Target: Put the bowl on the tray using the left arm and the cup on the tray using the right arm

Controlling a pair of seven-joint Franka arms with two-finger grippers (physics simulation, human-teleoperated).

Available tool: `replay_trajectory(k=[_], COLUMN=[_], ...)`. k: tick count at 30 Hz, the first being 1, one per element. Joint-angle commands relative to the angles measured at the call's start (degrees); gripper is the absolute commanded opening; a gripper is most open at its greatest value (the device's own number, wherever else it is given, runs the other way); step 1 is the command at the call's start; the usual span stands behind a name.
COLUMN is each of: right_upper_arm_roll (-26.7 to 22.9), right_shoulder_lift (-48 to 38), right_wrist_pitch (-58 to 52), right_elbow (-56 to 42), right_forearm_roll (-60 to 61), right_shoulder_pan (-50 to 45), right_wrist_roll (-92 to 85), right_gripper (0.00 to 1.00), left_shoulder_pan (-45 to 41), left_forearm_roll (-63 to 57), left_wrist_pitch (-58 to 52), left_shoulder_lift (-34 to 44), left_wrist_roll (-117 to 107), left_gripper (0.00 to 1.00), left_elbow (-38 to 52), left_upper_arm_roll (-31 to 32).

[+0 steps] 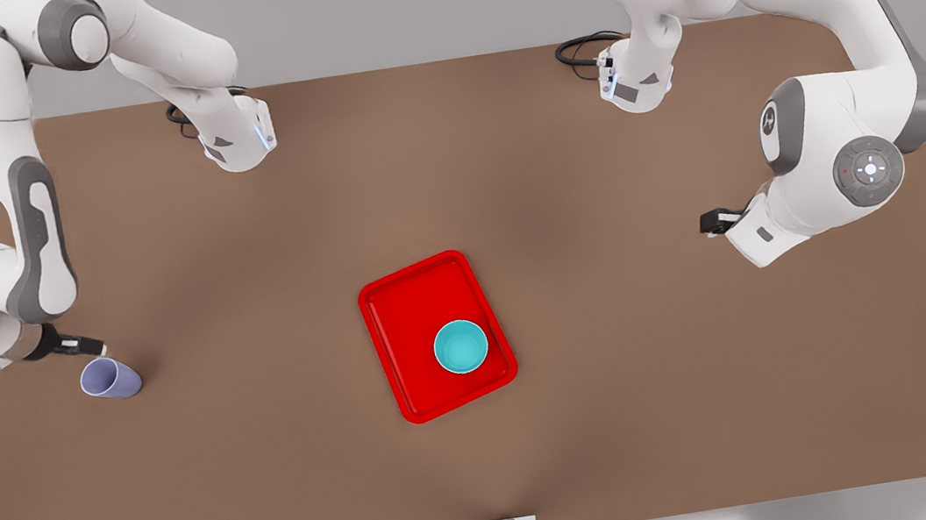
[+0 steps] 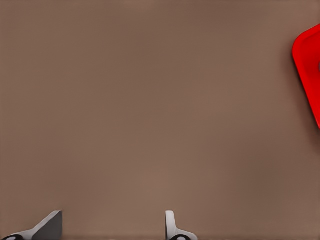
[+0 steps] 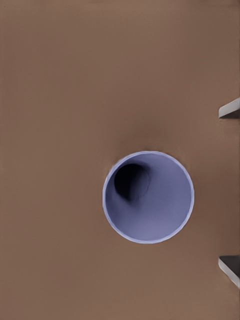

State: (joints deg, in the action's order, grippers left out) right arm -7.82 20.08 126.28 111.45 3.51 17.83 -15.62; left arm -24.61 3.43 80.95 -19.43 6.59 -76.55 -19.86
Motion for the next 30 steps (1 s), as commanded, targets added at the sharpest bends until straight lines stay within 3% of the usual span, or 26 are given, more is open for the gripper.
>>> replay_trajectory(k=[1, 6, 25, 27, 28, 30], right_upper_arm_roll=[0.0, 0.0, 0.1, 0.1, 0.1, 0.1], right_shoulder_lift=[0.3, 3.8, 12.9, 13.7, 14.3, 14.6], right_wrist_pitch=[0.1, 2.5, 4.2, 4.3, 4.2, 4.1], right_elbow=[0.0, -0.4, -8.2, -9.1, -9.3, -9.5], right_forearm_roll=[0.1, 3.8, 6.4, 6.4, 6.4, 6.3], right_shoulder_pan=[-0.1, 3.7, 4.1, 4.1, 4.1, 4.1], right_wrist_roll=[0.0, -5.5, -5.5, -5.7, -5.7, -5.6], right_gripper=[1.00, 1.00, 1.00, 0.93, 0.84, 0.55], left_shoulder_pan=[0.0, 0.0, 0.0, 0.0, 0.0, 0.0], left_forearm_roll=[0.1, 0.2, 0.4, 0.3, 0.3, 0.3], left_wrist_pitch=[0.0, -0.1, -0.2, -0.4, -0.4, -0.5], left_shoulder_lift=[0.0, 0.2, 0.3, 0.3, 0.3, 0.3], left_wrist_roll=[0.0, 0.0, 0.3, 0.4, 0.4, 0.5], left_gripper=[1.00, 1.00, 1.00, 1.00, 1.00, 1.00], left_elbow=[0.0, 0.0, 0.0, -0.1, -0.1, -0.1], left_upper_arm_roll=[0.0, 0.0, 0.0, -0.1, -0.1, -0.1])
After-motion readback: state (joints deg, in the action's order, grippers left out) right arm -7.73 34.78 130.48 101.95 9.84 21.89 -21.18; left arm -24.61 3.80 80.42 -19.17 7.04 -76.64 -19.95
